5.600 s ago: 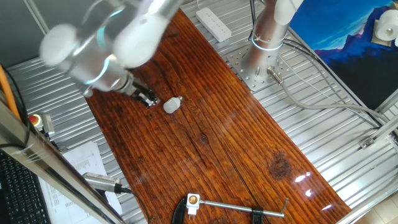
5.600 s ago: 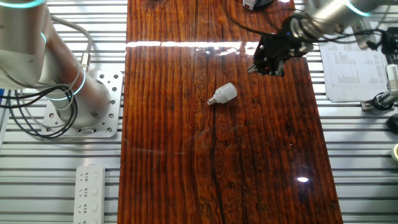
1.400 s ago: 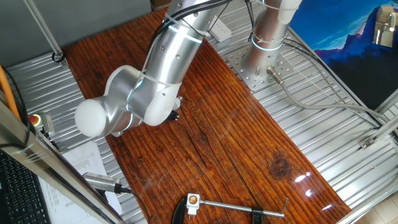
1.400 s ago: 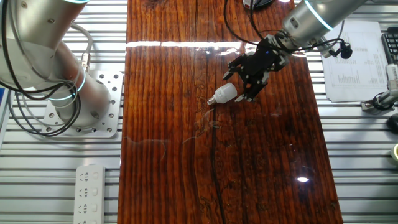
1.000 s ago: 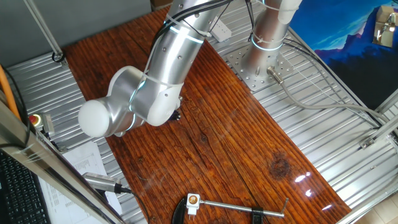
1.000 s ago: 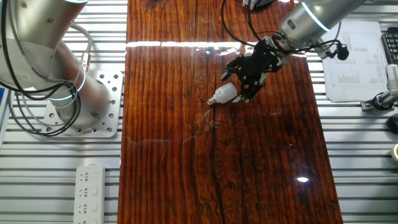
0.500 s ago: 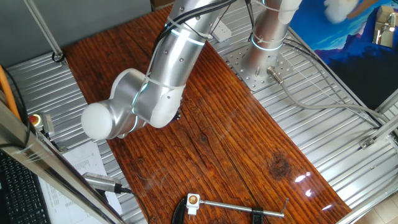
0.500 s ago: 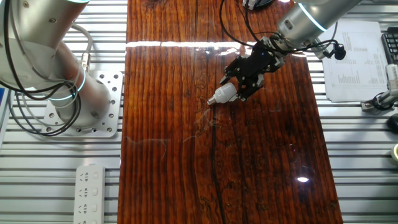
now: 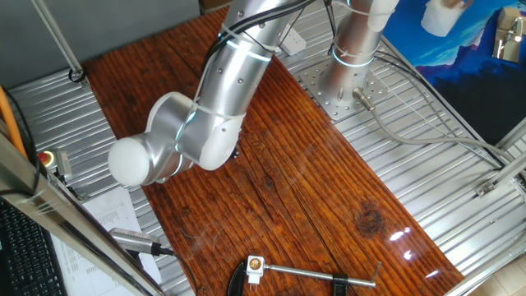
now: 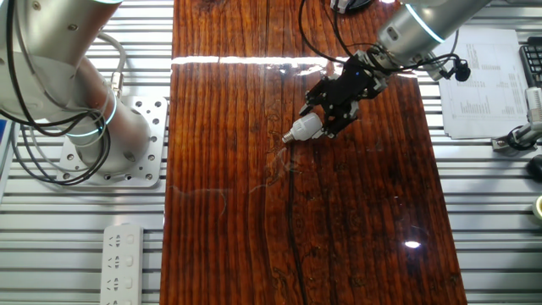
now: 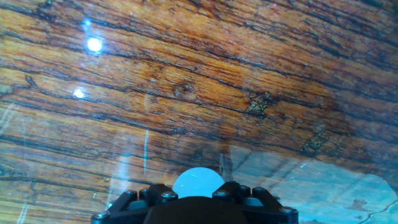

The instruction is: Install the light bulb by rotating it

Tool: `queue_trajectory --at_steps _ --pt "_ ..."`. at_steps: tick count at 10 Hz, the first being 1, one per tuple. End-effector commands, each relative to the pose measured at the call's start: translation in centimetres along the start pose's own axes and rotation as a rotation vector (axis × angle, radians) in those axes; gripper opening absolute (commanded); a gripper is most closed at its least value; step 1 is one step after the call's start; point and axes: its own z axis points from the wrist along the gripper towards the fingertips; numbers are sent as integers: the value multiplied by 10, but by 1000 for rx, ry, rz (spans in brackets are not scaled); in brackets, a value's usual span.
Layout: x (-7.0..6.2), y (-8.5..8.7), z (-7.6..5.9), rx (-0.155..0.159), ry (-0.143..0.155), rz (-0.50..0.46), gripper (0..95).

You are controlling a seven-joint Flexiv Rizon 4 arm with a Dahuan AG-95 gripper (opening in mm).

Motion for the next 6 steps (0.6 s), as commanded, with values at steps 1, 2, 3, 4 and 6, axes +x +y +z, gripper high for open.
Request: queue_trajectory --at_steps 1,2,3,4,6 --pt "1 -1 1 4 3 -1 570" --pt "2 -2 1 5 3 -4 570" --pt "2 -3 1 5 5 -6 570" --pt "2 -3 1 5 7 -5 570" --pt "2 -3 1 6 5 -4 570"
